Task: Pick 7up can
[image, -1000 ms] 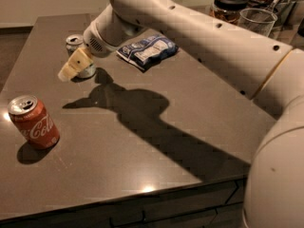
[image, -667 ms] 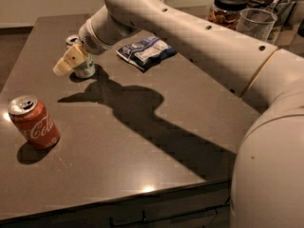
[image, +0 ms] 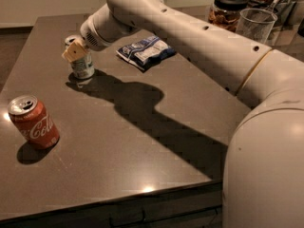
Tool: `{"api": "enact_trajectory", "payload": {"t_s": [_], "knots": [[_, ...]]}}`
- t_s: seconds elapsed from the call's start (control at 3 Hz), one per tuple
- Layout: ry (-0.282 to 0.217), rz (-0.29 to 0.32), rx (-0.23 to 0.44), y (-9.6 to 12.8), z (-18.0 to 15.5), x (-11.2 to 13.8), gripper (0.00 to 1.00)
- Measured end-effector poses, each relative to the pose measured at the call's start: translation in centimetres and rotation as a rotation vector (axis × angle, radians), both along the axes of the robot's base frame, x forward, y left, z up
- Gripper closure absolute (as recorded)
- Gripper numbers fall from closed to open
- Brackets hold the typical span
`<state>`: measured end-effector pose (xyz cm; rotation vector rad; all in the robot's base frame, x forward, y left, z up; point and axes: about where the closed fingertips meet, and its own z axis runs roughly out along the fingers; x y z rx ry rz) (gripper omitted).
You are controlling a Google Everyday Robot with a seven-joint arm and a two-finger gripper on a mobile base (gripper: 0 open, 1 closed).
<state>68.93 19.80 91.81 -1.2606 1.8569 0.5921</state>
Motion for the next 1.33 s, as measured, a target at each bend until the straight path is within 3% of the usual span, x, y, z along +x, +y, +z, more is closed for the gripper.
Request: {"api": "enact_trajectory", "payload": {"t_s": [0.33,0.67,1.33], "knots": [[0.004,-0.001,0.006,0.0,0.0,-0.3,0.83],[0.009,-0.013,0.028,-0.6,0.4,-0.8,1.00],[-0.115,-0.023,0.064,-2.1,9.5,-2.0,1.00]]}}
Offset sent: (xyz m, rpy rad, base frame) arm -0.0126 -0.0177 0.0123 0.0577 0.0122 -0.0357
